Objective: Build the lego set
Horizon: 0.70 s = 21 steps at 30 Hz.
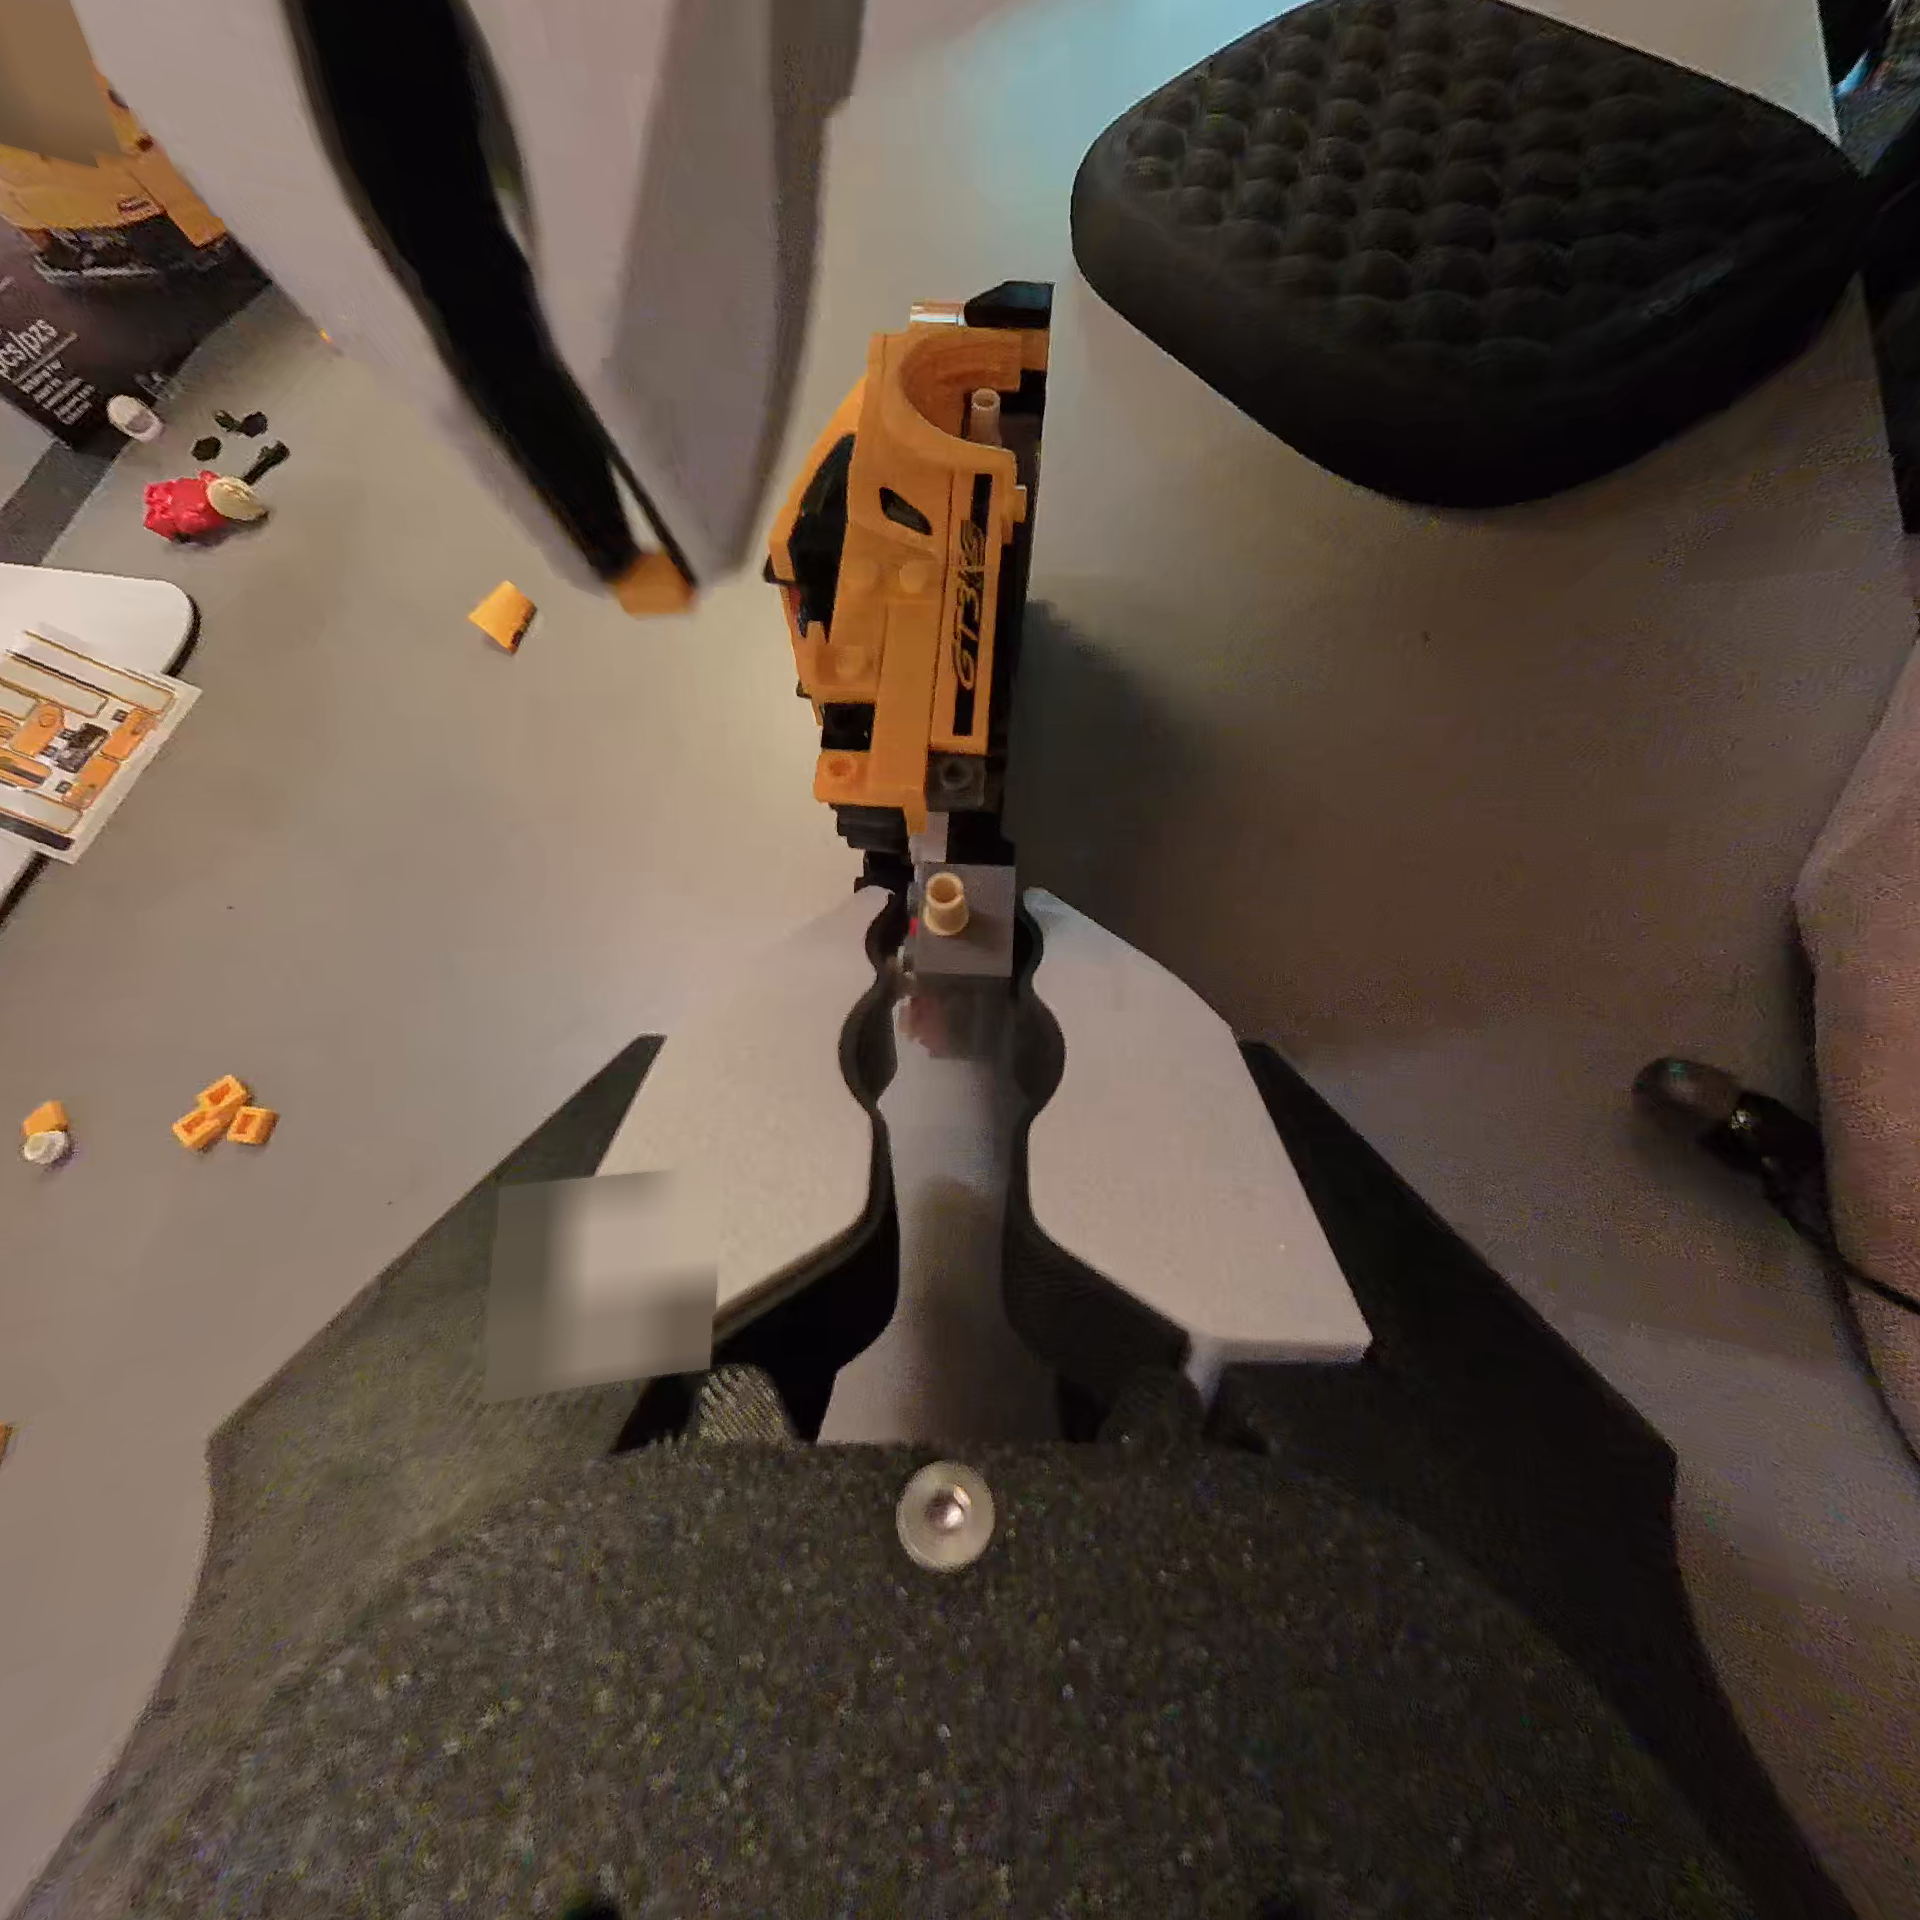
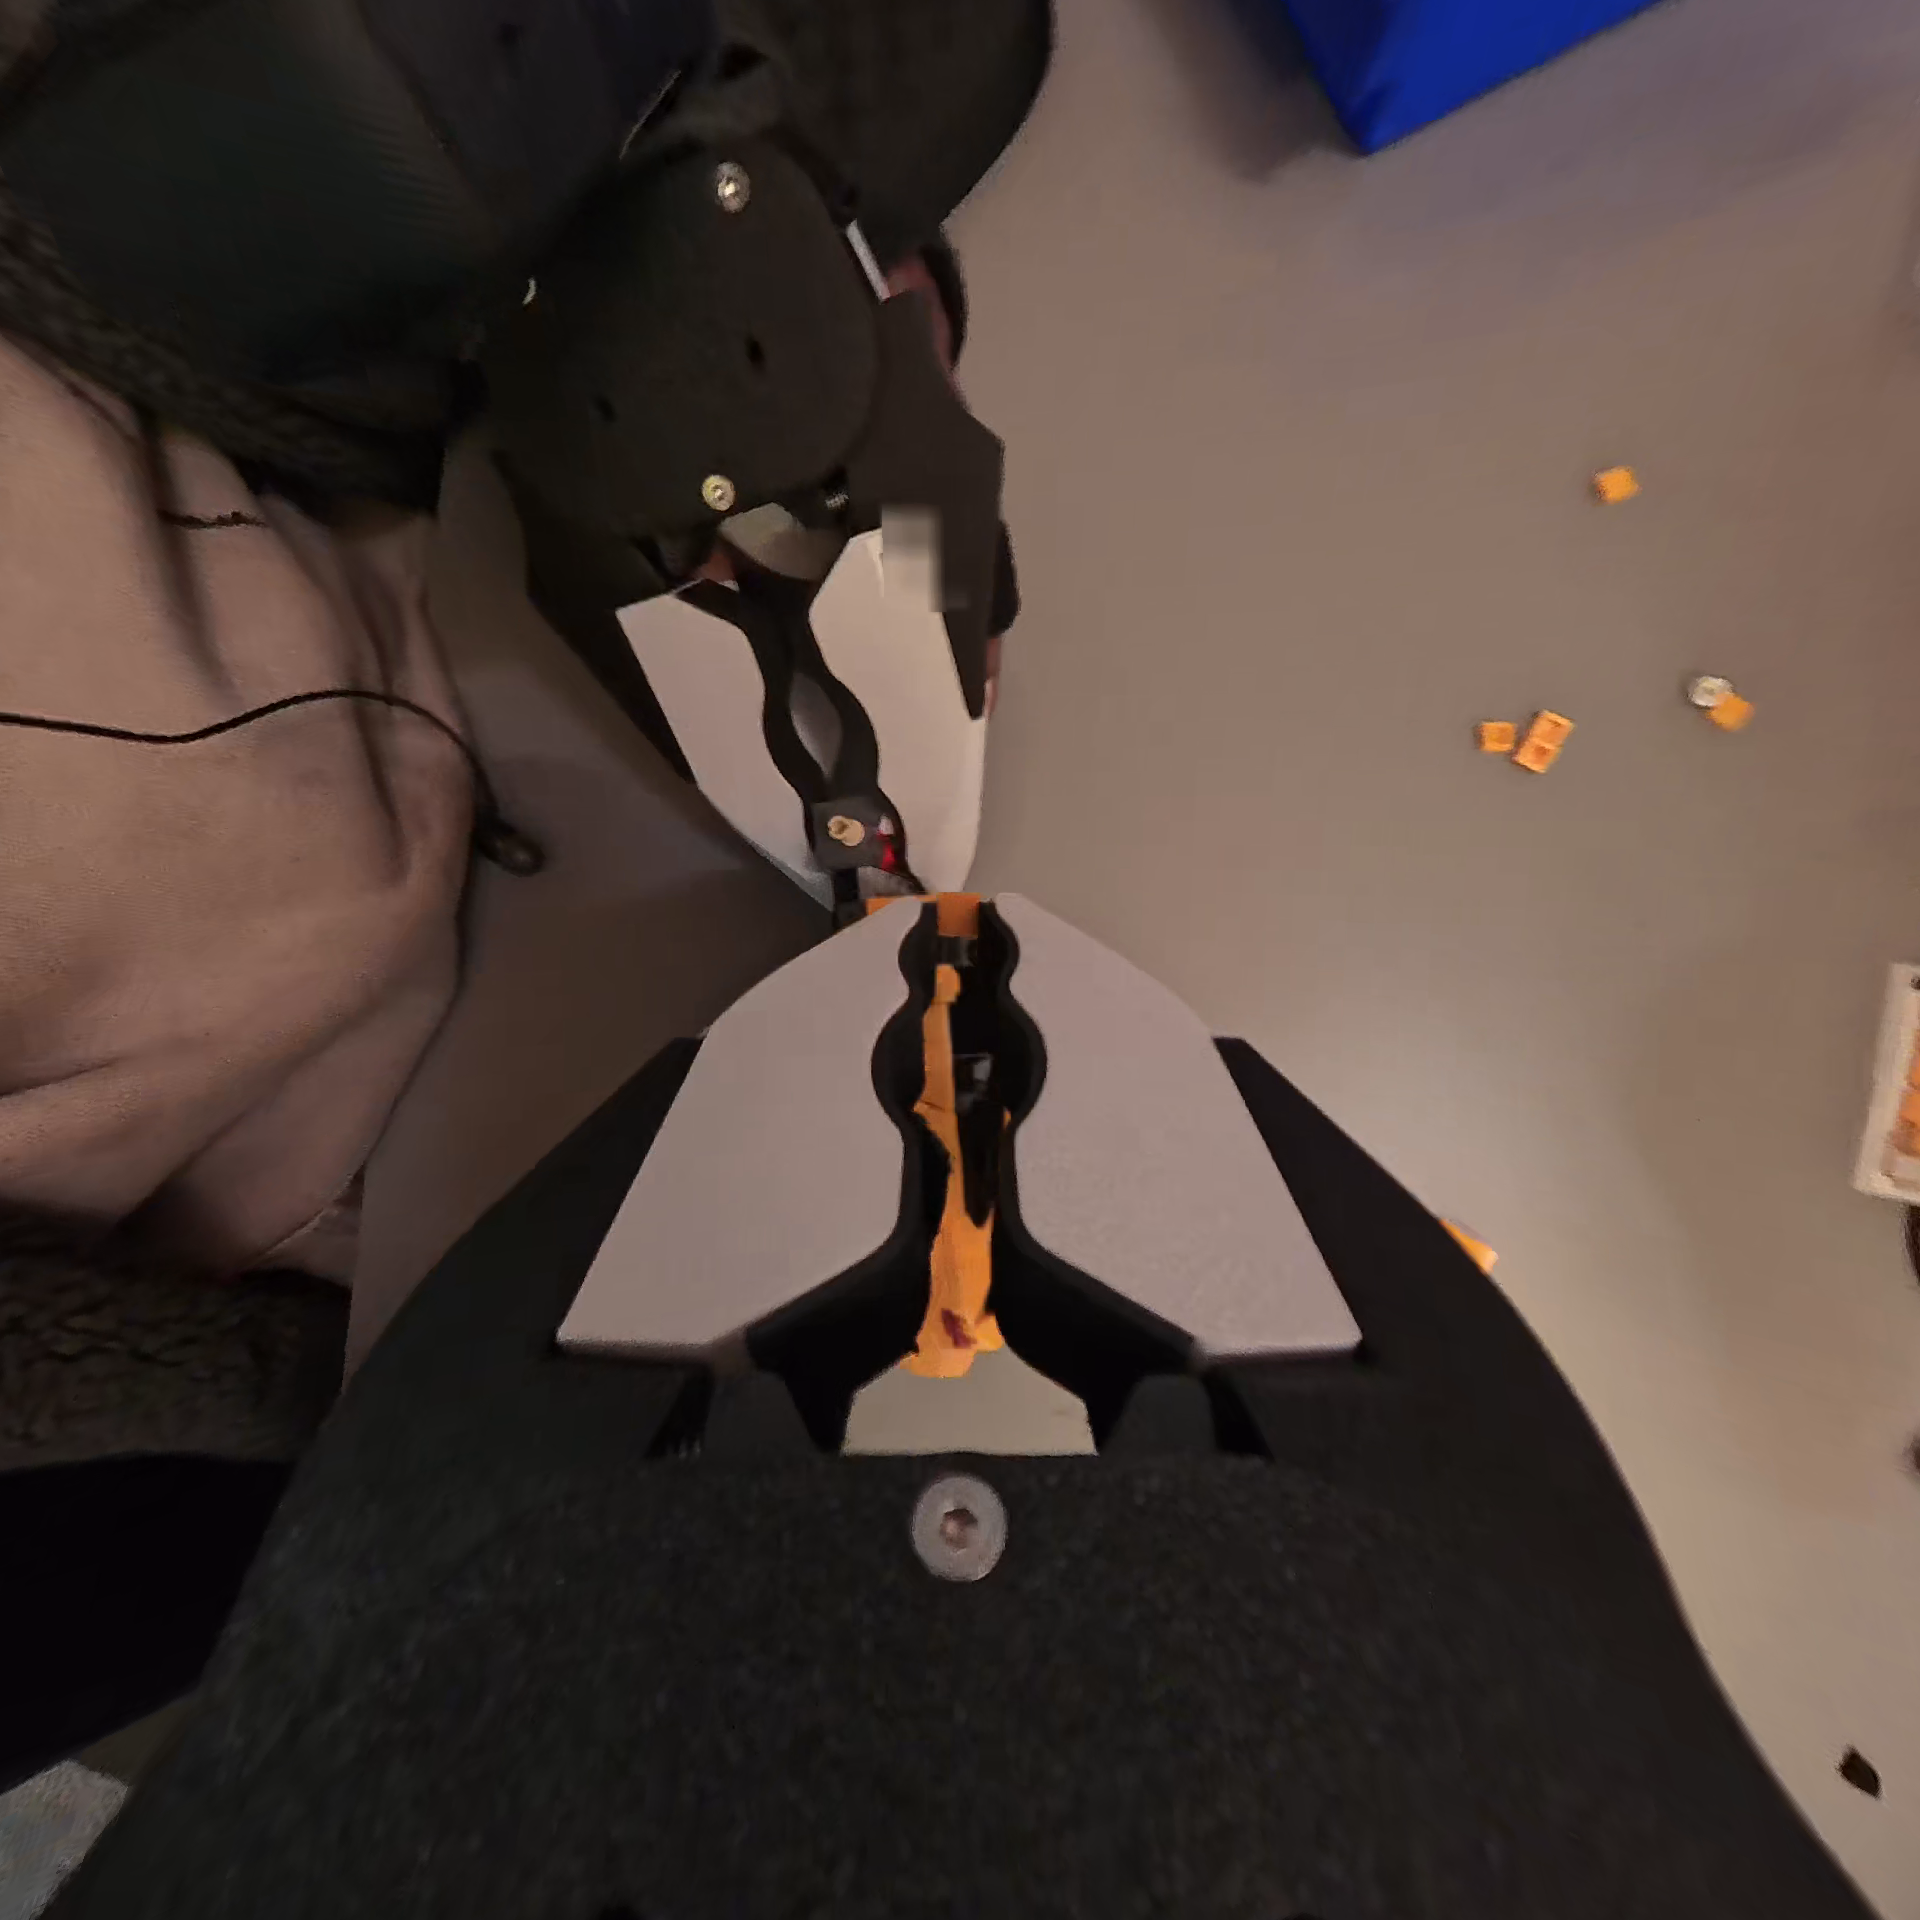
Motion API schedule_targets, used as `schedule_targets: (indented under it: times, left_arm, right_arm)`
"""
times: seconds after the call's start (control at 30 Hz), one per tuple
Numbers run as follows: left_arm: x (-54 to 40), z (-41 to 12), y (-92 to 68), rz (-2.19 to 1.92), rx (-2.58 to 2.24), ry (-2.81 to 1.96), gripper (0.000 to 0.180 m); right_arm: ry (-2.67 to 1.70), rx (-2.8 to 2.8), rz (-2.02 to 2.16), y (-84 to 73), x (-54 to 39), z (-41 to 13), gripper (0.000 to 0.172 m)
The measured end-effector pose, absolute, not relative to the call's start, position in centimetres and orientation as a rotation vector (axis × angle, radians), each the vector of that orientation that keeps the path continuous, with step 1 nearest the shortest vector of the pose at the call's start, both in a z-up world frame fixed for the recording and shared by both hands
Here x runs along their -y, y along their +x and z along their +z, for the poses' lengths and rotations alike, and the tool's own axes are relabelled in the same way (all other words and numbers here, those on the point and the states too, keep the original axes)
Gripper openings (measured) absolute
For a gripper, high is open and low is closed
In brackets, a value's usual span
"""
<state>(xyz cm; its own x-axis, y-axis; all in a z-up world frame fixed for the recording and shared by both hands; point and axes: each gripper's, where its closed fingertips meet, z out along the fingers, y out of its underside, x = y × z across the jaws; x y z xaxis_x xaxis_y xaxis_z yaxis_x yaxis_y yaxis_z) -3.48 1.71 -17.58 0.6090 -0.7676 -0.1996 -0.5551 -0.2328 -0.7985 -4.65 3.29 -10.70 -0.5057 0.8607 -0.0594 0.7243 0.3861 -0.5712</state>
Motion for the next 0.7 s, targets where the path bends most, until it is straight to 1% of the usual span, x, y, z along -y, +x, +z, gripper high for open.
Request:
schedule_targets:
  times: [0.37, 0.7]
  left_arm:
    - [-1.5, -17.4, -3.5, -0.252, -1.076, -1.908, 0.018]
    - [-1.5, -17.4, -3.5, -0.245, -1.083, -1.904, 0.018]
  right_arm:
    - [-1.389, 2.563, 0.588, -3.6, -2.6, -13.6, 0.007]
    - [-1.402, 2.583, 0.620, -3.5, -2.4, -13.5, 0.008]
